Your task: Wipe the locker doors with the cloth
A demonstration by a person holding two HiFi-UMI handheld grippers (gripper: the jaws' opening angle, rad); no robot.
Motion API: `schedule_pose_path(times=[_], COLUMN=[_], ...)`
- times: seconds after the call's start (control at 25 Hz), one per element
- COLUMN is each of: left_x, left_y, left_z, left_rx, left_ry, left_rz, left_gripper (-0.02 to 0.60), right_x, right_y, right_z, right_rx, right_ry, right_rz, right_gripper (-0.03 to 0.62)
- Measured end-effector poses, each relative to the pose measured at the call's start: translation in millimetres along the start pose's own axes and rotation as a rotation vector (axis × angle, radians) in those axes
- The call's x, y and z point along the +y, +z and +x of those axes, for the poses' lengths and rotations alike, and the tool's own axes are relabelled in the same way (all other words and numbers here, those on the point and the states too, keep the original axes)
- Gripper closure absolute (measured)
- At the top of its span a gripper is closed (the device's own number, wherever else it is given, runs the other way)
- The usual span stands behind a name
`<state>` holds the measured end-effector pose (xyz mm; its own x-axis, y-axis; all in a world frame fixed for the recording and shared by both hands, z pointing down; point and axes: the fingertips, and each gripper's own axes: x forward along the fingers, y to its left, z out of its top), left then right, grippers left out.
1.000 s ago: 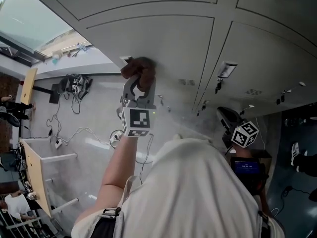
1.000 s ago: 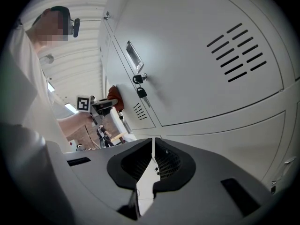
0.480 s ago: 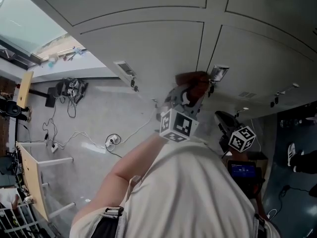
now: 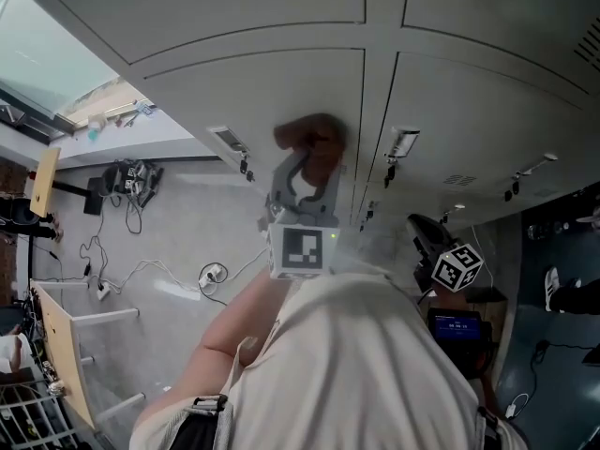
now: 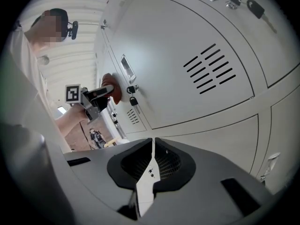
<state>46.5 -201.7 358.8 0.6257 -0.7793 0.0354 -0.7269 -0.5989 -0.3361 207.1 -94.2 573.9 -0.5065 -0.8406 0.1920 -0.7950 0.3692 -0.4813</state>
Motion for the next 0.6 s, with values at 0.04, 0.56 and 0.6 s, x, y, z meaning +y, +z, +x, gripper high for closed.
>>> schedule_pose_path(times=[0.04, 0.56, 0.6], left_x=[18, 172, 175], left_y=[-5, -51, -62], left_z=[-7, -95, -93], left_rx=[0.013, 0.022, 0.055], left_ry=[0.048, 0.447, 0.430], left_rz=[-0.014, -0.098, -0.119], left_gripper=[0.468, 0.469, 0.469], right_x=[1, 22, 23], right_y=[-2, -10, -11], right_z=[1, 20, 20], right_rx=[0.005, 0.055, 0.058], right_ry=[0.003, 0.051, 0.051], right_rz=[0.000, -0.033, -0.032], right_gripper=[0.565, 0.565, 0.565])
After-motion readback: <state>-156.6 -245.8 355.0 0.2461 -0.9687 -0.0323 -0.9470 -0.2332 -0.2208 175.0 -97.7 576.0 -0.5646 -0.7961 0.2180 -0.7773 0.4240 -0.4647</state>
